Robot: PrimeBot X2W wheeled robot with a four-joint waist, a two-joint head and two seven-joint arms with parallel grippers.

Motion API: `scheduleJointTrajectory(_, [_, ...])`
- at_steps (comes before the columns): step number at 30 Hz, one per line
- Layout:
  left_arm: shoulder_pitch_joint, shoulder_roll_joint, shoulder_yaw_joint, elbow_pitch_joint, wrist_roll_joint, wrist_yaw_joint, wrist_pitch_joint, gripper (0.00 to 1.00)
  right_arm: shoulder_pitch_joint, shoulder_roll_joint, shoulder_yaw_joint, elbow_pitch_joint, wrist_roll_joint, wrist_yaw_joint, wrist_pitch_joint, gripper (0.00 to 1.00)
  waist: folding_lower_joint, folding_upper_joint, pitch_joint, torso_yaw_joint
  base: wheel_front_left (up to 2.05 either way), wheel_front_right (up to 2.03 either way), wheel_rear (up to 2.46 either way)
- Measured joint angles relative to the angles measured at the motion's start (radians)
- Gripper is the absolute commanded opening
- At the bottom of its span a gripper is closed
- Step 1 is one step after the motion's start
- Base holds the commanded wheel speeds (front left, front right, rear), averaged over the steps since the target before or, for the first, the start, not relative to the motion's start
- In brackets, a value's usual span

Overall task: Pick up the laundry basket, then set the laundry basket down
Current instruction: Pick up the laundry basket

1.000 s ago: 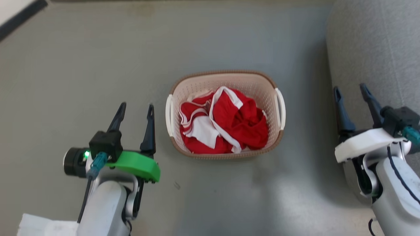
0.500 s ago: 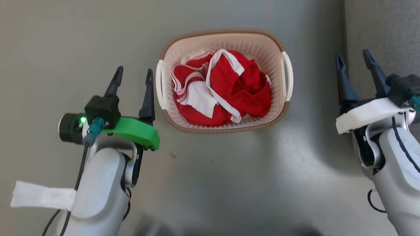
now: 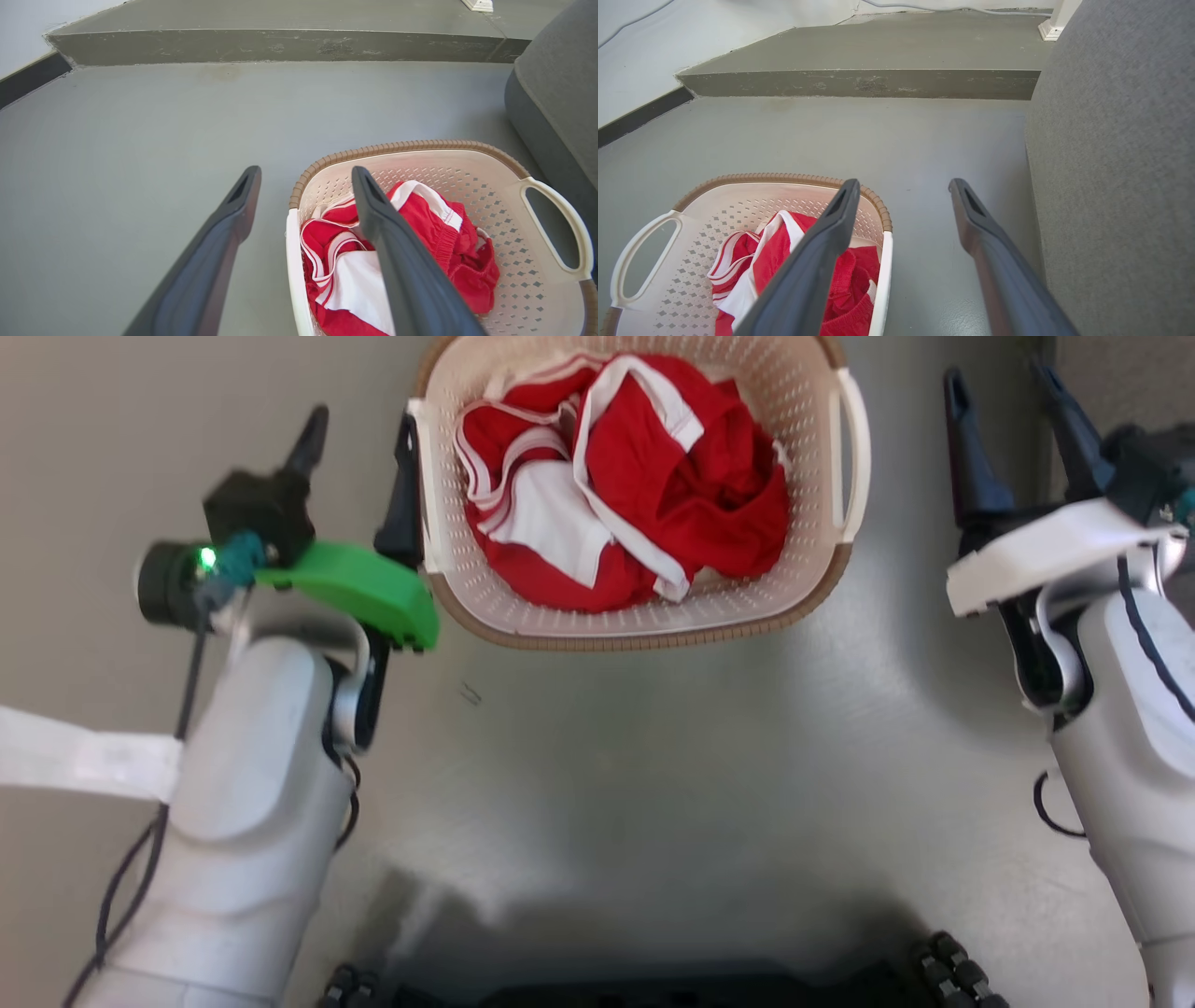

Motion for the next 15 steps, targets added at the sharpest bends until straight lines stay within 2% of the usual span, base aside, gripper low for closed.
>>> scheduleJointTrajectory(8, [-0.167,-0.006,0.02,0.077,-0.034,-0.034,0.039,1.0,-0.137,0.008,0.019,0.069,-0.012,0.013,0.016,1.0,0.0,0.0,0.115,-0.005,0.0,0.0,0.0])
scheduleJointTrajectory(15, [-0.232,-0.012,0.02,0.195,-0.056,-0.064,0.051,1.0,-0.2,0.047,0.044,0.172,-0.018,0.027,0.013,1.0,0.0,0.0,0.197,-0.01,0.0,0.0,0.0])
